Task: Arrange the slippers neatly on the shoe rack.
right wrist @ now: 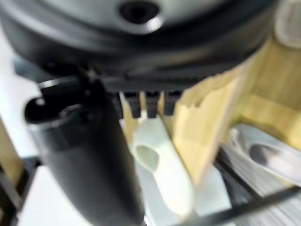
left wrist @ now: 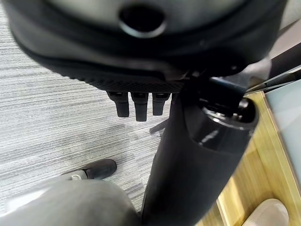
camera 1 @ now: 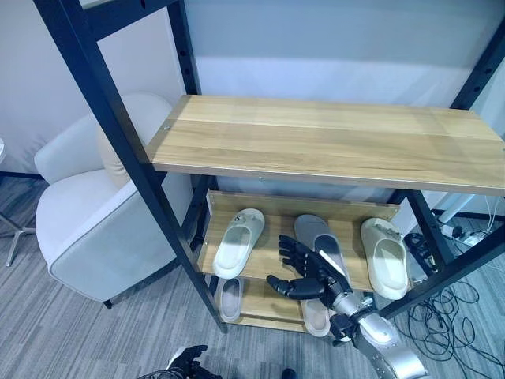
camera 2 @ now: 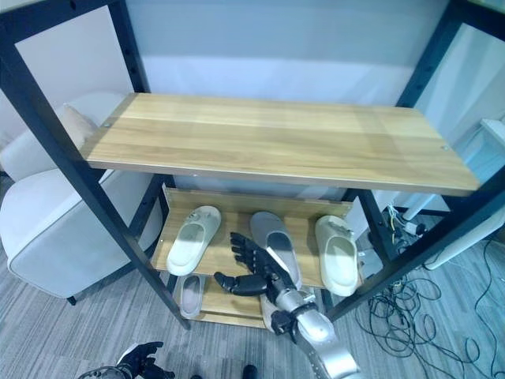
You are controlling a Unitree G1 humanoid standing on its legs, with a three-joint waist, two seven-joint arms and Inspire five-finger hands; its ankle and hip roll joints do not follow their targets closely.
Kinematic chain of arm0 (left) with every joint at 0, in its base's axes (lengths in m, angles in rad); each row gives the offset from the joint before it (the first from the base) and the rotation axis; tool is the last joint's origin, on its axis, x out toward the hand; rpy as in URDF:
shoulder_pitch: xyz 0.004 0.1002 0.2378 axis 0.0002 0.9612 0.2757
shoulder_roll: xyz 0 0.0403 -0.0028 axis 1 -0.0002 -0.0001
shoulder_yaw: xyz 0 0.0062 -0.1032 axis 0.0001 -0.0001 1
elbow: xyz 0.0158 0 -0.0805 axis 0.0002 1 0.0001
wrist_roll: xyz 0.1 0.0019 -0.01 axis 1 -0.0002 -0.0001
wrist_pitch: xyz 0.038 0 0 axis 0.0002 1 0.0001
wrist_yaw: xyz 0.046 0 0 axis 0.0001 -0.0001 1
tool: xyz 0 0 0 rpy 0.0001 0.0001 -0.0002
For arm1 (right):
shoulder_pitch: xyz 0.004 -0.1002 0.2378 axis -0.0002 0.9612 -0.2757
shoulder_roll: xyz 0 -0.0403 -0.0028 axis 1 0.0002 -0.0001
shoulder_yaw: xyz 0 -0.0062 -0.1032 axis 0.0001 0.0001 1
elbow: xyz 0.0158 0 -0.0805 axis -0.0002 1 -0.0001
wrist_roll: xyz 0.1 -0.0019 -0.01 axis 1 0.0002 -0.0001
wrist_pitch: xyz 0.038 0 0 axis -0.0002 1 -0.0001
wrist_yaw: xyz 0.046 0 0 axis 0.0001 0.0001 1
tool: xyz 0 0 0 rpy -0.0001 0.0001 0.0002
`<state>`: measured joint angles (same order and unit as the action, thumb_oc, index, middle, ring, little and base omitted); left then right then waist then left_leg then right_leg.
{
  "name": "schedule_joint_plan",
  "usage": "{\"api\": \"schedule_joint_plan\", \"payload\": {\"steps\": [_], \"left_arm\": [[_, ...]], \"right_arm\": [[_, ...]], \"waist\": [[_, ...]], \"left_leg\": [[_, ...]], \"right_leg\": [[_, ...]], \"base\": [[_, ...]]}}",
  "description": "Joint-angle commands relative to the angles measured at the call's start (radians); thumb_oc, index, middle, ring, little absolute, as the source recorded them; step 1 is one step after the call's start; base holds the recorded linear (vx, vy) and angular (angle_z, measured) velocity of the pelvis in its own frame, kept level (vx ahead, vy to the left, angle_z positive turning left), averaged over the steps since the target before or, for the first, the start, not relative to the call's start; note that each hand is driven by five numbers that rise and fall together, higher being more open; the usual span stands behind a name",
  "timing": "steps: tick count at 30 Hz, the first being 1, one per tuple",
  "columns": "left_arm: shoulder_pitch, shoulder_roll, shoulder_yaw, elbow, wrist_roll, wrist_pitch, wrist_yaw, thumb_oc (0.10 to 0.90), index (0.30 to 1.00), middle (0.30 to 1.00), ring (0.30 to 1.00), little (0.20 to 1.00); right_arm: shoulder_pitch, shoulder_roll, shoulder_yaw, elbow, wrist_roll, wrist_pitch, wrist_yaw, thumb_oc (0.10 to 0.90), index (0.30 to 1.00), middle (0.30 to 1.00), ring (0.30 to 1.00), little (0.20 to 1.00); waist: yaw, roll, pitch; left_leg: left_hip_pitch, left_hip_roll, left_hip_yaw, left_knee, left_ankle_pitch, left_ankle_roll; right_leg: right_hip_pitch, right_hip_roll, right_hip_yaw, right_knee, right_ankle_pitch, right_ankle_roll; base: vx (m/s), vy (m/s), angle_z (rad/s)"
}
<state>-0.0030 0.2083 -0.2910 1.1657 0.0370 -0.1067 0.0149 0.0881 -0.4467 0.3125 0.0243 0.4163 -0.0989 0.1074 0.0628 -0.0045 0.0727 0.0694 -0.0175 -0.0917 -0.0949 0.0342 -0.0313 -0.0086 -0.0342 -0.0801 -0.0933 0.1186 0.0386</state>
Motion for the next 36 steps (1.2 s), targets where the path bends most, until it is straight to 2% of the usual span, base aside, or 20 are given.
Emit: {"api": "schedule_joint_plan", "payload": {"steps": [1, 2, 4, 5, 6, 7, 8, 10, 16, 20, 25, 29, 36], "left_arm": [[-0.001, -0.072, -0.031, 0.058, 0.021, -0.034, 0.007, 0.8, 0.9, 0.9, 0.9, 0.9], [0.002, -0.075, -0.029, 0.059, 0.02, -0.033, 0.007, 0.8, 0.9, 0.9, 0.9, 0.9], [0.014, -0.079, -0.023, 0.057, 0.019, -0.032, 0.006, 0.8, 0.9, 0.9, 0.9, 0.9], [0.014, -0.079, -0.023, 0.057, 0.019, -0.032, 0.006, 0.8, 0.9, 0.9, 0.9, 0.9], [0.021, -0.081, -0.018, 0.058, 0.025, -0.033, 0.006, 0.8, 0.9, 0.9, 0.9, 0.9], [0.022, -0.083, -0.018, 0.058, 0.028, -0.034, 0.006, 0.8, 0.9, 0.9, 0.9, 0.9], [0.021, -0.083, -0.018, 0.059, 0.029, -0.034, 0.006, 0.8, 0.9, 0.9, 0.9, 0.9], [0.029, -0.087, -0.019, 0.056, 0.043, -0.038, 0.006, 0.8, 0.9, 0.9, 0.9, 0.9], [0.04, -0.08, -0.016, 0.054, 0.061, -0.044, 0.004, 0.8, 0.9, 0.9, 0.9, 0.9], [0.047, -0.073, -0.017, 0.052, 0.063, -0.044, -0.003, 0.8, 0.9, 0.9, 0.9, 0.9], [0.049, -0.067, -0.017, 0.052, 0.061, -0.044, -0.009, 0.8, 0.9, 0.9, 0.9, 0.9], [0.054, -0.056, -0.025, 0.049, 0.059, -0.043, -0.012, 0.8, 0.9, 0.9, 0.9, 0.9], [0.058, -0.047, -0.034, 0.051, 0.051, -0.041, -0.009, 0.8, 0.9, 0.9, 0.9, 0.9]], "right_arm": [[-0.036, 0.011, -0.063, -0.159, 0.019, -0.142, -0.046, 0.8, 0.9, 0.9, 0.9, 0.9], [-0.039, 0.012, -0.071, -0.158, 0.006, -0.144, -0.056, 0.8, 0.9, 0.9, 0.9, 0.9], [-0.055, -0.006, -0.105, -0.172, -0.104, -0.156, -0.103, 0.8, 0.9, 0.9, 0.9, 0.9], [-0.055, -0.006, -0.105, -0.172, -0.105, -0.156, -0.104, 0.8, 0.9, 0.9, 0.9, 0.9], [-0.076, -0.037, -0.136, -0.186, -0.237, -0.17, -0.157, 0.8, 0.9, 0.9, 0.9, 0.9], [-0.085, -0.049, -0.152, -0.191, -0.296, -0.173, -0.183, 0.8, 0.9, 0.9, 0.9, 0.9], [-0.085, -0.049, -0.152, -0.192, -0.298, -0.172, -0.185, 0.8, 0.9, 0.9, 0.9, 0.9], [-0.115, -0.091, -0.197, -0.201, -0.443, -0.179, -0.253, 0.8, 0.9, 0.9, 0.9, 0.9], [-0.157, -0.184, -0.249, -0.173, -0.625, -0.166, -0.333, 0.8, 0.9, 0.9, 0.9, 0.9], [-0.165, -0.248, -0.265, -0.116, -0.695, -0.14, -0.349, 0.8, 0.9, 0.9, 0.9, 0.9], [-0.182, -0.285, -0.252, -0.042, -0.725, -0.12, -0.354, 0.8, 0.9, 0.9, 0.9, 0.9], [-0.212, -0.336, -0.215, 0.051, -0.765, -0.094, -0.356, 0.8, 0.9, 0.9, 0.9, 0.9], [-0.28, -0.364, -0.152, 0.184, -0.788, -0.069, -0.371, 0.8, 0.9, 0.9, 0.9, 0.9]], "waist": [[0.002, 0.018, -0.055], [0.003, 0.018, -0.054], [0.004, 0.02, -0.056], [0.005, 0.021, -0.056], [0.007, 0.021, -0.056], [0.009, 0.022, -0.057], [0.009, 0.022, -0.057], [0.015, 0.021, -0.057], [0.027, 0.015, -0.052], [0.033, 0.01, -0.05], [0.04, 0.005, -0.044], [0.051, -0.001, -0.036], [0.068, -0.01, -0.022]], "left_leg": [[-0.032, 0.008, 0.08, 0.008, -0.019, -0.048], [-0.033, 0.008, 0.08, 0.008, -0.019, -0.048], [-0.031, 0.009, 0.079, 0.008, -0.02, -0.047], [-0.031, 0.009, 0.079, 0.008, -0.02, -0.047], [-0.03, 0.008, 0.077, 0.008, -0.022, -0.046], [-0.029, 0.008, 0.076, 0.008, -0.022, -0.046], [-0.028, 0.008, 0.076, 0.008, -0.022, -0.046], [-0.027, 0.007, 0.072, 0.008, -0.024, -0.045], [-0.027, 0.007, 0.064, 0.008, -0.023, -0.046], [-0.029, 0.007, 0.057, 0.008, -0.022, -0.046], [-0.032, 0.007, 0.048, 0.008, -0.021, -0.045], [-0.043, 0.008, 0.04, 0.008, -0.019, -0.044], [-0.064, 0.008, 0.03, 0.008, -0.014, -0.044]], "right_leg": [[0.066, -0.016, 0.001, 0.006, -0.093, 0.103], [0.066, -0.016, 0.001, 0.006, -0.093, 0.103], [0.068, -0.018, -0.001, 0.006, -0.094, 0.104], [0.069, -0.017, -0.001, 0.006, -0.094, 0.104], [0.071, -0.018, -0.003, 0.006, -0.097, 0.104], [0.073, -0.018, -0.005, 0.006, -0.098, 0.104], [0.073, -0.018, -0.005, 0.006, -0.098, 0.104], [0.078, -0.019, -0.01, 0.006, -0.101, 0.105], [0.082, -0.02, -0.022, 0.006, -0.104, 0.107], [0.083, -0.019, -0.029, 0.006, -0.105, 0.107], [0.081, -0.019, -0.033, 0.006, -0.104, 0.107], [0.068, -0.019, -0.036, 0.006, -0.1, 0.11], [0.049, -0.016, -0.04, 0.006, -0.097, 0.112]], "base": [[0.0, 0.0, 0.0], [0.0, 0.0, 0.0], [0.0, 0.0, 0.0], [0.0, 0.0, 0.0], [0.0, 0.0, 0.0], [0.0, 0.0, 0.0], [0.0, 0.0, 0.0], [0.0, 0.0, 0.0], [0.02, 0.001, 0.04], [0.02, 0.003, 0.1], [0.01, -0.002, 0.03], [0.02, 0.007, 0.03], [0.01, 0.004, 0.03]]}}
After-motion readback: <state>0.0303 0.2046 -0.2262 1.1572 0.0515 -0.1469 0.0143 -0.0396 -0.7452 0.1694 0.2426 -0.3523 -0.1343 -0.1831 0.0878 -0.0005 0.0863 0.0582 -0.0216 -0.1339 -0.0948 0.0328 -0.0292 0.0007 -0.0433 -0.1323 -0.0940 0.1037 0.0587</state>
